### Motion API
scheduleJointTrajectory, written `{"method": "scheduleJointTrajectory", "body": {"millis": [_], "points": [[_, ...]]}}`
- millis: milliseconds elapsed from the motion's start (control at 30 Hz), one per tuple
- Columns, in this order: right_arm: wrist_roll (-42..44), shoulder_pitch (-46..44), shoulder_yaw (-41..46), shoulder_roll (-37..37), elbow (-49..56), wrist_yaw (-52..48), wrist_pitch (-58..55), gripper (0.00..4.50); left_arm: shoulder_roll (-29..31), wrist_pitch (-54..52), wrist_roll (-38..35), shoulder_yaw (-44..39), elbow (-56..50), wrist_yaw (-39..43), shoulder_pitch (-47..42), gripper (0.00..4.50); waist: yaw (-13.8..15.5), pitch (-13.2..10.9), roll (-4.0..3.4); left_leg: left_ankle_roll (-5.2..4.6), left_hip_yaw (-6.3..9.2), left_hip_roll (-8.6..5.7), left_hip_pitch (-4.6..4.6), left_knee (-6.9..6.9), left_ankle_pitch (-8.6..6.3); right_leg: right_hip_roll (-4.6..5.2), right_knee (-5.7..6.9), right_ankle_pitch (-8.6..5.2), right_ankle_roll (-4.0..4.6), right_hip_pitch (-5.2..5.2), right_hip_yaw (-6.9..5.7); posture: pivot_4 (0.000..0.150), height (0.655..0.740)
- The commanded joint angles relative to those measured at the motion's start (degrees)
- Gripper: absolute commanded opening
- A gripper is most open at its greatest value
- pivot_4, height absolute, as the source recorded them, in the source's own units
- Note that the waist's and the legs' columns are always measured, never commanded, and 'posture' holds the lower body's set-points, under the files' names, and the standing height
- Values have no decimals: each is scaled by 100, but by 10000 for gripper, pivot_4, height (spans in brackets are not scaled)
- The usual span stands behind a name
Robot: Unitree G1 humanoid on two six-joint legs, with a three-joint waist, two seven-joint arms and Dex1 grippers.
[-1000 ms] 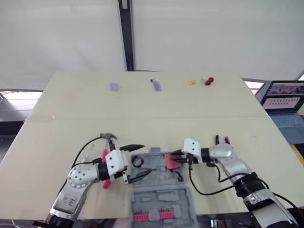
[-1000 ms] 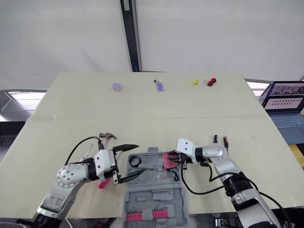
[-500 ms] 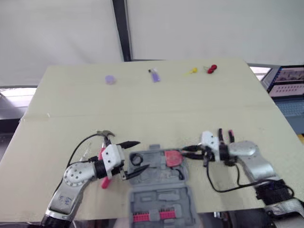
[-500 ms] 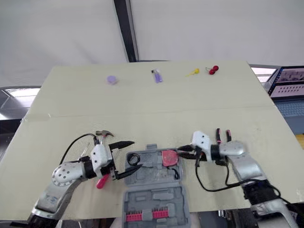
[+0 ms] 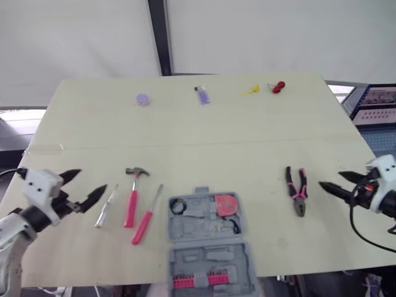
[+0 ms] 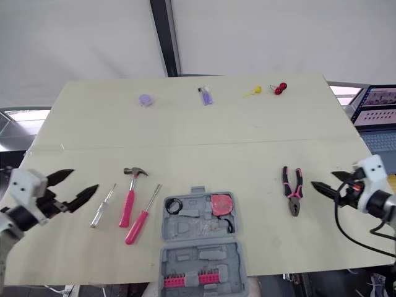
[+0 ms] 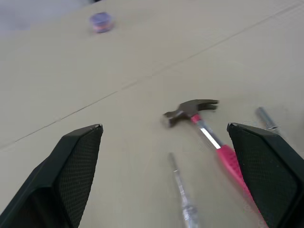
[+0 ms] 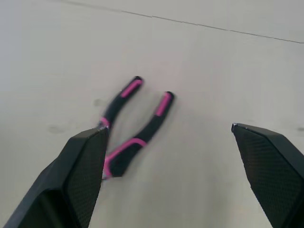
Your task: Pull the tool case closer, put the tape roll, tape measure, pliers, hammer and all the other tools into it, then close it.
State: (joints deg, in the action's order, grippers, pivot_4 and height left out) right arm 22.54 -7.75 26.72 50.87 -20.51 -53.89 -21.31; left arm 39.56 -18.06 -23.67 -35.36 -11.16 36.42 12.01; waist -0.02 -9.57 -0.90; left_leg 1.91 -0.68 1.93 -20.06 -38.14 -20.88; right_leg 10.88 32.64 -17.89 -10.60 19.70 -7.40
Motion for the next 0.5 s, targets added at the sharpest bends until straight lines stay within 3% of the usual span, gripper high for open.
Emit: {"method": "scheduleJointTrajectory", "body": {"millis": [33, 233, 500], "points": [[-22, 59, 518, -91, -394, 576, 367, 44371, -8, -274, 414, -492, 398, -865, 31, 45000, -8, -1, 1, 1, 0, 0, 0, 0, 2, 0, 1, 0, 0, 1, 0, 1500, 7400], [-203, 134, 587, -293, -974, 992, 908, 44371, -382, -447, 710, -922, 742, -1944, -21, 45000, -13, -6, 10, 1, -5, 0, 0, 0, 2, 0, 7, 1, 0, 7, 9, 1500, 7400], [-128, 192, 541, -485, -916, 1022, 956, 44371, -493, -231, 721, -960, 924, -1977, 175, 45000, -20, -7, 11, 5, -14, 0, 0, -5, 5, 0, 22, 1, 0, 16, 22, 1500, 7400]]}}
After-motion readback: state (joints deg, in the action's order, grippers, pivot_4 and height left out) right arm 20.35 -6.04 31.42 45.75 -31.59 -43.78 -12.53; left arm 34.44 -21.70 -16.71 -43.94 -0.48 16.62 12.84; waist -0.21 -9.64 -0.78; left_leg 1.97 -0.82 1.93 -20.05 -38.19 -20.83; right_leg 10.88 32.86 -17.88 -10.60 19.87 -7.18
